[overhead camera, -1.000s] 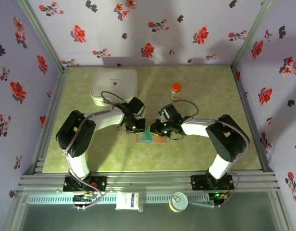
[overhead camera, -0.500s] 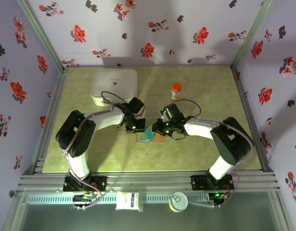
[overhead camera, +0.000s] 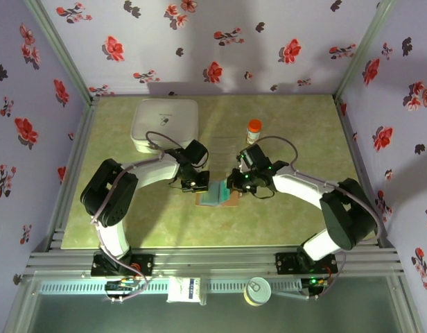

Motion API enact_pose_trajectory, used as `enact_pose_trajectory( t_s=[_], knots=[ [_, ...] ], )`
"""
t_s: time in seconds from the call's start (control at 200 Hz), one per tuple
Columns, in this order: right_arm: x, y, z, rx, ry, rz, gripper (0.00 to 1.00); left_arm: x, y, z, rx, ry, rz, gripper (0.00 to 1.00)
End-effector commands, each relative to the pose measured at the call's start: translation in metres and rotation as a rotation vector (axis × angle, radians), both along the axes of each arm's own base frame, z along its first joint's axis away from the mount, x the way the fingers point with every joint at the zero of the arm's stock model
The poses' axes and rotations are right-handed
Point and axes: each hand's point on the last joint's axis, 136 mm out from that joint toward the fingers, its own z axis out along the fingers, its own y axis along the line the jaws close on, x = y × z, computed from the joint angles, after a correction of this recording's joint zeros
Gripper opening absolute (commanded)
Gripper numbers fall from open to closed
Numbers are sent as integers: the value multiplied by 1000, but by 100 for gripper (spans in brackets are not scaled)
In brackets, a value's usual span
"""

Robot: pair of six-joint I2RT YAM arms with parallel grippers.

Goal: Take the credit cards out of the card holder

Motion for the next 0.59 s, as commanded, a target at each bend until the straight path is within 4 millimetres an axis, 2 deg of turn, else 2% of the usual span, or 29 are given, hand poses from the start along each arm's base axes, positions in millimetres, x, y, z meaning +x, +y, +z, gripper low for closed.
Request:
enact_pose_trajectory(
  t_s=[0.0, 0.135, 0.27, 0.475, 0.59],
  knots=[
    [4, -13, 13, -82, -56, 39, 8, 4, 4, 23, 2, -40, -15, 0],
    [10, -12, 30, -123, -133, 130, 6, 9, 6, 41, -24, -97, -11, 0],
    [18, -13, 47, -198, -235, 279, 3, 9, 13, 49, -26, -115, 7, 0],
    [41, -14, 67, -353, -437, 568, 2, 10, 25, 54, -25, -139, 34, 0],
    [51, -6, 75, -405, -523, 786, 0, 7, 34, 52, -17, -135, 42, 0]
  ],
)
